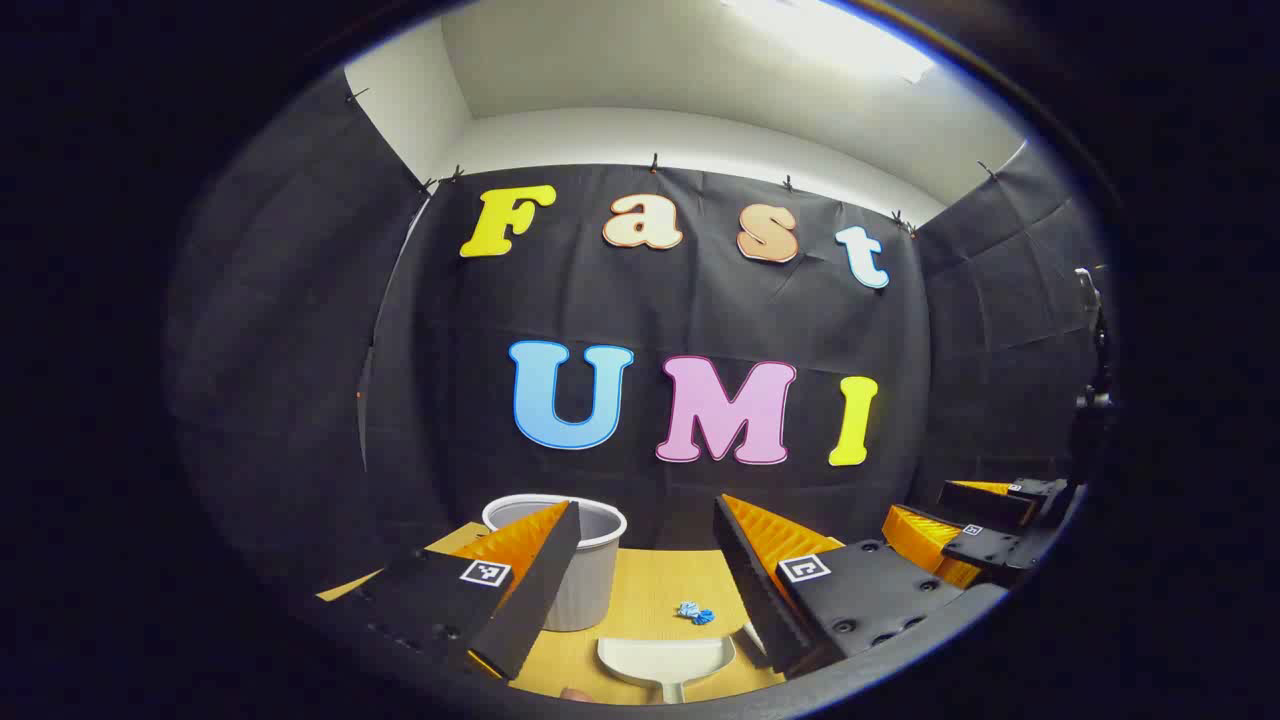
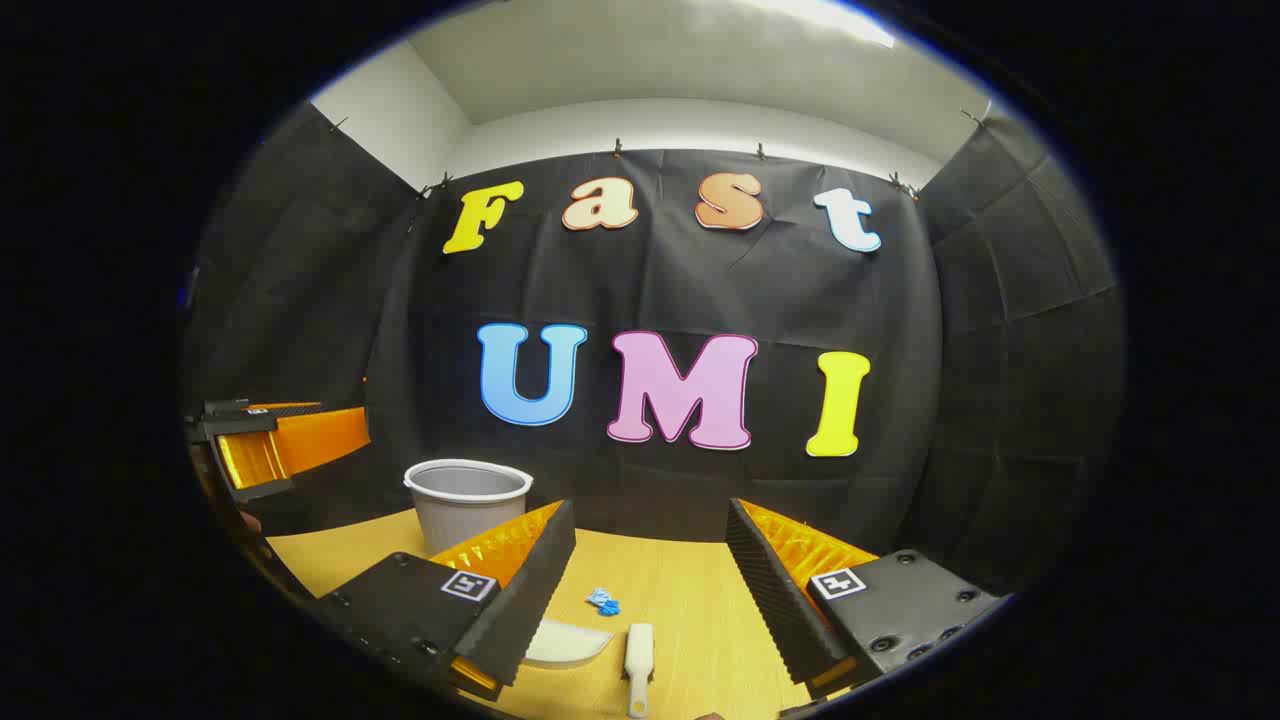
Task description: Pick up the small broom and dustpan from the desktop, sweep the trash into the dustpan with the broom, and then empty the trash into the garbage bin.
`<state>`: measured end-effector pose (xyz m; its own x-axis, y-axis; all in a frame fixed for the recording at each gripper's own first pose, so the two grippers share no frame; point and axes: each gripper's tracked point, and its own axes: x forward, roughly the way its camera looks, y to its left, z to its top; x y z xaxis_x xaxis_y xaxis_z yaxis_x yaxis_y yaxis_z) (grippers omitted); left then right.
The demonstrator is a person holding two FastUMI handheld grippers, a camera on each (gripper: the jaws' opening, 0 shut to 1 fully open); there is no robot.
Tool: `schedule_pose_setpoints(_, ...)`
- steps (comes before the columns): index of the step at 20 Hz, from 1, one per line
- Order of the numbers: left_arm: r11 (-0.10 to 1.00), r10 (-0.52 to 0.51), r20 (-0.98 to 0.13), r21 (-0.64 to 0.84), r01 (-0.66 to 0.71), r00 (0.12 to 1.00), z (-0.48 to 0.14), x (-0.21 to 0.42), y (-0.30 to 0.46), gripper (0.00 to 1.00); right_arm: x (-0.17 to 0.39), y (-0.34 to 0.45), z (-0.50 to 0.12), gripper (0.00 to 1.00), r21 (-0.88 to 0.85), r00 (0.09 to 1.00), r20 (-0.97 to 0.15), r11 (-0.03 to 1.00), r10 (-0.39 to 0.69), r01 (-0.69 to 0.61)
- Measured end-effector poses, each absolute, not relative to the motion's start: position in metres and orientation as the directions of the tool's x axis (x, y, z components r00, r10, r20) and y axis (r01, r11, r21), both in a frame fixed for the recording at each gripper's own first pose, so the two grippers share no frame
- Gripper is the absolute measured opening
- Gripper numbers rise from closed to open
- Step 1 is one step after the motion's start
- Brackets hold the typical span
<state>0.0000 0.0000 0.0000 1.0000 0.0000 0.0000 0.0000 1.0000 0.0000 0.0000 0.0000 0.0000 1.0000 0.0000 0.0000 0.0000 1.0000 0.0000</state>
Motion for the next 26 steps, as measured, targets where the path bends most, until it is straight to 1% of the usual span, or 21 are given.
schedule_pose_setpoints(1,1.000,-0.019,-0.002,-0.006,0.019,1.000,0.000,0.000,-0.003,0.80,-0.003,0.001,0.001,0.98,0.005,1.000,0.002,1.000,-0.002,0.002)
schedule_pose_setpoints(4,0.998,-0.054,-0.015,-0.041,0.054,0.998,-0.005,-0.001,-0.007,0.80,-0.009,0.010,0.002,0.98,-0.009,1.000,0.006,1.000,0.013,-0.013)
schedule_pose_setpoints(6,0.997,-0.066,-0.032,-0.032,0.065,0.997,-0.009,-0.005,-0.009,0.80,-0.011,0.013,0.003,0.98,-0.021,1.000,0.008,1.000,0.023,-0.022)
schedule_pose_setpoints(8,0.997,-0.082,-0.001,-0.013,0.082,0.997,-0.002,-0.007,-0.011,0.80,-0.011,0.014,0.001,0.98,-0.020,1.000,-0.002,1.000,0.015,-0.015)
schedule_pose_setpoints(10,0.999,-0.040,0.057,-0.001,0.040,0.998,0.010,-0.008,-0.002,0.80,-0.012,0.016,-0.005,0.98,-0.031,1.000,-0.027,0.999,0.011,-0.012)
schedule_pose_setpoints(12,1.000,-0.029,0.101,0.013,0.027,0.995,0.016,-0.007,-0.005,0.80,-0.012,0.014,-0.003,0.98,-0.035,1.000,-0.022,0.999,0.004,-0.005)
schedule_pose_setpoints(13,0.999,-0.030,0.098,0.027,0.027,0.995,0.015,-0.006,-0.007,0.82,-0.013,0.013,-0.001,0.98,-0.024,1.000,-0.015,1.000,0.002,-0.002)
schedule_pose_setpoints(14,0.999,-0.028,0.093,0.038,0.024,0.995,0.013,-0.005,-0.007,0.79,-0.013,0.014,0.000,0.98,-0.011,1.000,-0.013,1.000,0.001,-0.001)
schedule_pose_setpoints(17,0.999,-0.026,0.084,0.040,0.022,0.996,0.014,-0.005,-0.010,0.80,-0.012,0.013,0.004,0.98,0.018,1.000,0.004,1.000,-0.006,0.006)
schedule_pose_setpoints(18,0.998,-0.019,0.086,0.058,0.014,0.996,0.014,-0.003,-0.010,0.80,-0.012,0.012,0.005,0.98,0.021,1.000,0.007,1.000,-0.011,0.011)
schedule_pose_setpoints(20,0.989,0.025,0.099,0.146,-0.039,0.995,0.016,-0.003,-0.005,0.79,-0.013,0.009,0.006,0.98,0.022,1.000,0.014,1.000,-0.017,0.017)
schedule_pose_setpoints(22,0.985,-0.015,0.116,0.170,-0.005,0.993,0.016,-0.004,-0.020,0.80,-0.015,0.007,0.007,0.98,0.019,1.000,0.015,1.000,-0.019,0.018)
schedule_pose_setpoints(24,0.989,-0.048,0.109,0.147,0.031,0.993,0.013,-0.005,-0.030,0.80,-0.018,0.003,0.007,0.98,0.011,1.000,0.012,1.000,-0.020,0.020)
schedule_pose_setpoints(26,0.992,-0.055,0.088,0.121,0.044,0.995,0.007,-0.004,-0.030,0.80,-0.018,-0.002,0.008,0.98,0.003,1.000,0.013,1.000,-0.026,0.026)
